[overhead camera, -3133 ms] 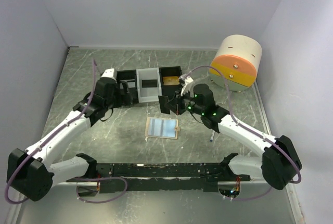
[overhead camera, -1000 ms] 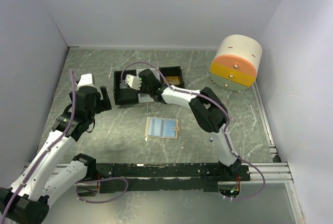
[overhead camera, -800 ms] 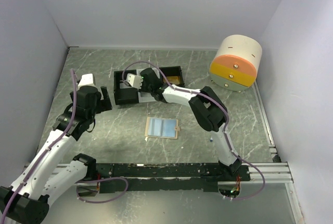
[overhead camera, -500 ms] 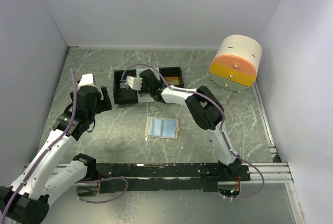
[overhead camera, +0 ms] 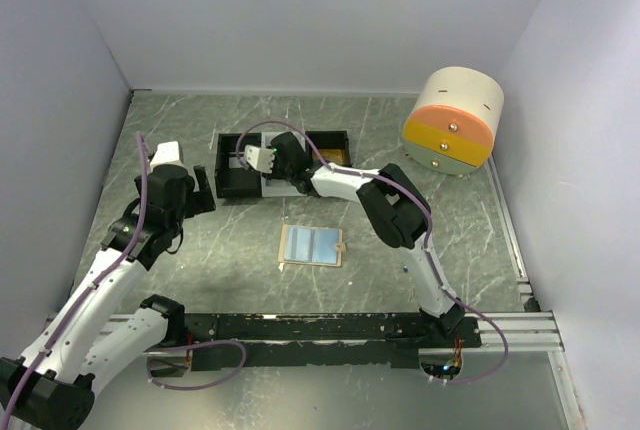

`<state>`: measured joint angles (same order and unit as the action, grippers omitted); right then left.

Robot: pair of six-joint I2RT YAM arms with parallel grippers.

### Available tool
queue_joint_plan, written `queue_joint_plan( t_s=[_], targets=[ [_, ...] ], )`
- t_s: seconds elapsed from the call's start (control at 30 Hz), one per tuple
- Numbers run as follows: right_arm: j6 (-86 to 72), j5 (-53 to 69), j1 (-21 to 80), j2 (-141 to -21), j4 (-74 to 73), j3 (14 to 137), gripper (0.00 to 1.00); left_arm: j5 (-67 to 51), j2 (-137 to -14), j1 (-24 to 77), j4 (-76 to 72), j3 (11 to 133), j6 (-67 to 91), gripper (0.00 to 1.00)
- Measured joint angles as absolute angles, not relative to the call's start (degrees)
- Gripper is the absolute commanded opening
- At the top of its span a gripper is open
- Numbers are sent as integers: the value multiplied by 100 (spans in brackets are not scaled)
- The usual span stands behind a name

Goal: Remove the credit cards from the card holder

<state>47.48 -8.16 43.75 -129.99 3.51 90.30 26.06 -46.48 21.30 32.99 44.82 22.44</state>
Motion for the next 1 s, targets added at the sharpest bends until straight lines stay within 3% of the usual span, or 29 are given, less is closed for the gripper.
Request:
queue_joint_plan(
  t_s=[1.0],
  targets=[
    [3651, -510, 4213, -12752, 834, 8554, 46, 2571, -4683, 2130, 3299, 4482, 2202, 98]
  ],
)
